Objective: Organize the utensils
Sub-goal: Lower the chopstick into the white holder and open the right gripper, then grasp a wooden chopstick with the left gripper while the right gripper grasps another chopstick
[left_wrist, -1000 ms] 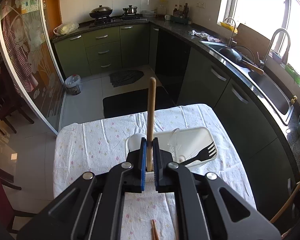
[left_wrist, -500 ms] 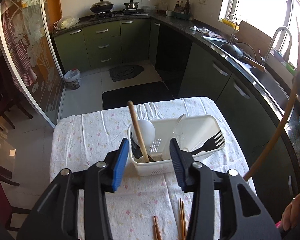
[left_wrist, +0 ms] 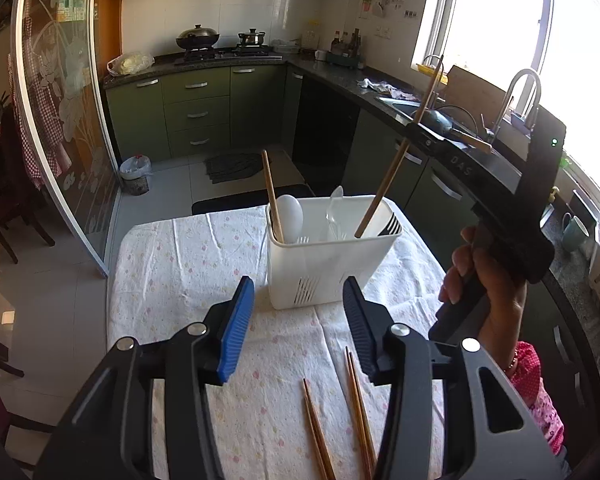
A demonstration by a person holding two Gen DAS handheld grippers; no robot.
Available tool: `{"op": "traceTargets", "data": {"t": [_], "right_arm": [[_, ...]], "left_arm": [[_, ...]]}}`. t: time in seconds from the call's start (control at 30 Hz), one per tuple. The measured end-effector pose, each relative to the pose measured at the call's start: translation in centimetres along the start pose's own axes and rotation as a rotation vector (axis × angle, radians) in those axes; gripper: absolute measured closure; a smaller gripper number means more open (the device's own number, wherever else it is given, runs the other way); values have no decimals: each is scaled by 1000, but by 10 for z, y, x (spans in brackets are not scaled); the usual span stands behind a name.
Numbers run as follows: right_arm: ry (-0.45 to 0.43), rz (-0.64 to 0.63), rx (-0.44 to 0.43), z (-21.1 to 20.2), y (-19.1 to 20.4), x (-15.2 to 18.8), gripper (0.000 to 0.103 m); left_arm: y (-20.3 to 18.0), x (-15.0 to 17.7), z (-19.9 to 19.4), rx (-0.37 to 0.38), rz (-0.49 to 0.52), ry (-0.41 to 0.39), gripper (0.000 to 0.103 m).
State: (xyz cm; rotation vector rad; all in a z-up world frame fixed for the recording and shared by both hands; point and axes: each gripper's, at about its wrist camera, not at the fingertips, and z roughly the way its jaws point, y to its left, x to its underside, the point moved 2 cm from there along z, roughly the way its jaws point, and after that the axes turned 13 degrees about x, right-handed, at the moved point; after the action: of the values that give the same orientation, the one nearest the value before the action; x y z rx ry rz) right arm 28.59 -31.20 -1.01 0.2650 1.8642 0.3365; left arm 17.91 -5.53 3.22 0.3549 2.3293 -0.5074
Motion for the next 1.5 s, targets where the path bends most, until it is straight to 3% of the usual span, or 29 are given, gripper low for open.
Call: {"op": "traceTargets", "data": {"t": [0.33,0.77,0.8,0.9,1.1,1.17,1.23,1.27,1.37,1.5], "right_arm": [[-31,-165,16,-3,19,45,93],[-28,-198,-3,-27,16,67,92],[-30,-191,-14,-35,14,67,87],[-33,-194,-31,-70,5,68,72],[52,-230,-29,-133,-18,83,63],[90,-230,-21,-147,-30,89,62],[127,-230,-10,-158,-43,96,62],[146,-226,-11,-162,-48,98,62],[181,-221,-10,-171,-64,107,62],[198,-207,-15,-177,-79,113,62]], "left_arm": [[1,54,-12,30,-17,40,53],[6,63,-8,0,-11,63,53],[5,65,-5,-2,-7,75,51],[2,77,13,-33,4,154,44],[10,121,74,-4,-127,474,45],[15,134,89,-1,-183,554,56],[20,145,100,6,-238,625,80],[23,150,105,5,-267,656,82],[26,162,113,-11,-306,716,83],[24,166,116,-47,-298,722,83]]}}
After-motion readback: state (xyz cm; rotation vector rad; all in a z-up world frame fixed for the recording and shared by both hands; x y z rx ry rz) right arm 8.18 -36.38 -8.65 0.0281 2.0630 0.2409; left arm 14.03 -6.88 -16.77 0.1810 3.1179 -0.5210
